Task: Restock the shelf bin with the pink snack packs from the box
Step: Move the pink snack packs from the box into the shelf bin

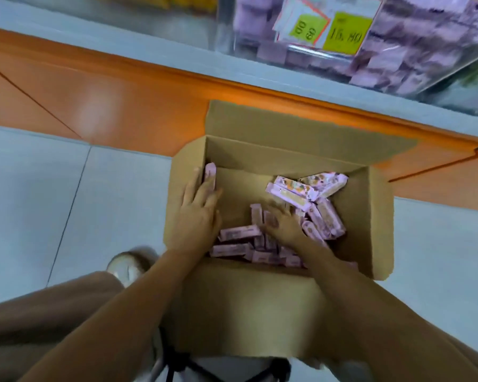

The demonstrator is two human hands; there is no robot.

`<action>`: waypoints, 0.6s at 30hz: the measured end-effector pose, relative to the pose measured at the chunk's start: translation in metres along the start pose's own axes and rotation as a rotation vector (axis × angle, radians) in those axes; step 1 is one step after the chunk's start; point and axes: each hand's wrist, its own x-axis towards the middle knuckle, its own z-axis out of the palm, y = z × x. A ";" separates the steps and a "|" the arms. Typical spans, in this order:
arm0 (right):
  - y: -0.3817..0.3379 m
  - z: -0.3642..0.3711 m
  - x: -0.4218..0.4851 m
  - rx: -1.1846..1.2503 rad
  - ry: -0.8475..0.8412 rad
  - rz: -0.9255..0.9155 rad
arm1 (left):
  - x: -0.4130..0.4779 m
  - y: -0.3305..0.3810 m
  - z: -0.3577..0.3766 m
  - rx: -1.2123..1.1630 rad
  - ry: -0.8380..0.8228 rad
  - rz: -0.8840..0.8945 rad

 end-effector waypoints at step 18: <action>0.008 -0.008 -0.001 0.222 0.025 -0.027 | -0.001 0.003 -0.004 0.049 0.020 -0.027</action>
